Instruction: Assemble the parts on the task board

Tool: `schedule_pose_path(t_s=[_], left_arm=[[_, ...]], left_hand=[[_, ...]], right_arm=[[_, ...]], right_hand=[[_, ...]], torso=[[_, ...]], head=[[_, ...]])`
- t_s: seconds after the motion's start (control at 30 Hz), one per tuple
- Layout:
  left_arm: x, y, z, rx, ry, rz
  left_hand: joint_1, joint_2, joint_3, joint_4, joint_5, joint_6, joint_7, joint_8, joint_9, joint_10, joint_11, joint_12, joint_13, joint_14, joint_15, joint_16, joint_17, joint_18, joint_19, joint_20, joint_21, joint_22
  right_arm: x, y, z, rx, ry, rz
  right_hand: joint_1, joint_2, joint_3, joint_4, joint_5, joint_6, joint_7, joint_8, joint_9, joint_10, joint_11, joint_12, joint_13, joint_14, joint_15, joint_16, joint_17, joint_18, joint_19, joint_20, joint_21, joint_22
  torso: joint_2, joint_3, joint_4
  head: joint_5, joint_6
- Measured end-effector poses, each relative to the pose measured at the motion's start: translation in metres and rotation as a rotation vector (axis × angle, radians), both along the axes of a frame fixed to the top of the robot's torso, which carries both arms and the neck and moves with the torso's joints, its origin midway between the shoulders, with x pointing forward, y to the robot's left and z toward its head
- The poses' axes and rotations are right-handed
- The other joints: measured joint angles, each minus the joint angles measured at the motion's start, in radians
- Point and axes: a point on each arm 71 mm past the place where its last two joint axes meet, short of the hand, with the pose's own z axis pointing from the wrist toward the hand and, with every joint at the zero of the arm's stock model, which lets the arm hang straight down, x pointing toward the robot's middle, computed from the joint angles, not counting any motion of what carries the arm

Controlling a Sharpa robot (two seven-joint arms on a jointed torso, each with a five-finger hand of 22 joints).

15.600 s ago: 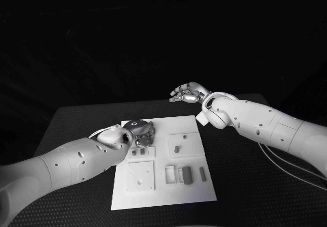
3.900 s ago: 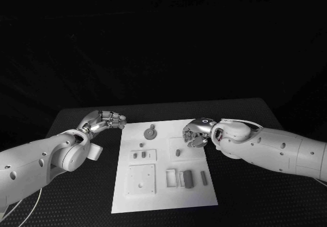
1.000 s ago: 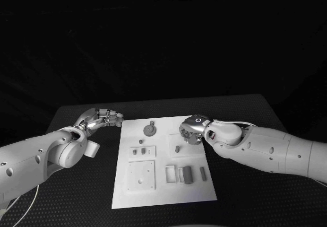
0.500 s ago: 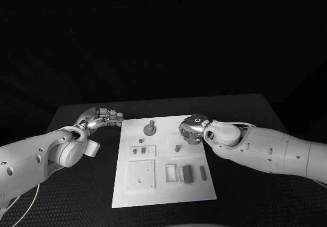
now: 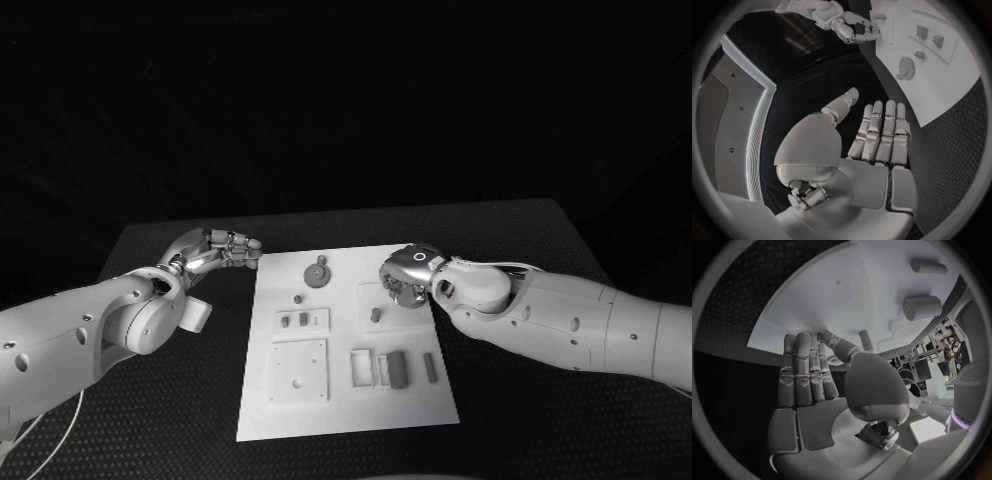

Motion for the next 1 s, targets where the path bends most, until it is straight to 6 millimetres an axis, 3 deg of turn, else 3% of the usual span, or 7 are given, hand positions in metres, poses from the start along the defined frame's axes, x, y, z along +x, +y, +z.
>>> schedule_pose_path(t_s=[0.23,1.0], left_arm=[[0.000,0.000,-0.001,0.001,0.002,0.001],[0.001,0.002,-0.001,0.004,0.003,0.006]], left_hand=[[0.000,0.000,0.000,0.000,0.000,0.000,0.000,0.000,-0.001,0.000,0.000,0.000,-0.001,0.000,0.000,0.000,0.001,0.000,0.000,0.000,0.000,-0.001],[0.000,0.000,0.000,0.000,0.000,-0.004,0.004,0.000,-0.002,0.000,0.000,0.000,-0.002,0.004,0.004,-0.004,0.003,0.000,0.000,0.000,0.000,-0.005]], right_arm=[[-0.003,-0.002,0.001,0.007,-0.007,-0.009],[-0.002,0.000,0.014,0.031,-0.003,-0.012]], right_hand=[[0.000,0.000,0.000,0.000,0.000,0.006,0.001,0.002,0.000,0.005,0.002,0.000,0.001,0.003,-0.007,0.005,0.002,0.000,0.010,-0.003,0.004,0.005],[0.000,0.000,0.000,0.000,-0.001,0.016,-0.007,0.010,0.005,0.009,-0.001,0.000,0.003,0.003,-0.007,0.005,0.003,-0.001,0.014,-0.007,0.008,0.004]], torso=[[0.000,0.0000,0.0000],[0.000,-0.0006,0.0002]], head=[[0.001,0.002],[0.001,0.009]])
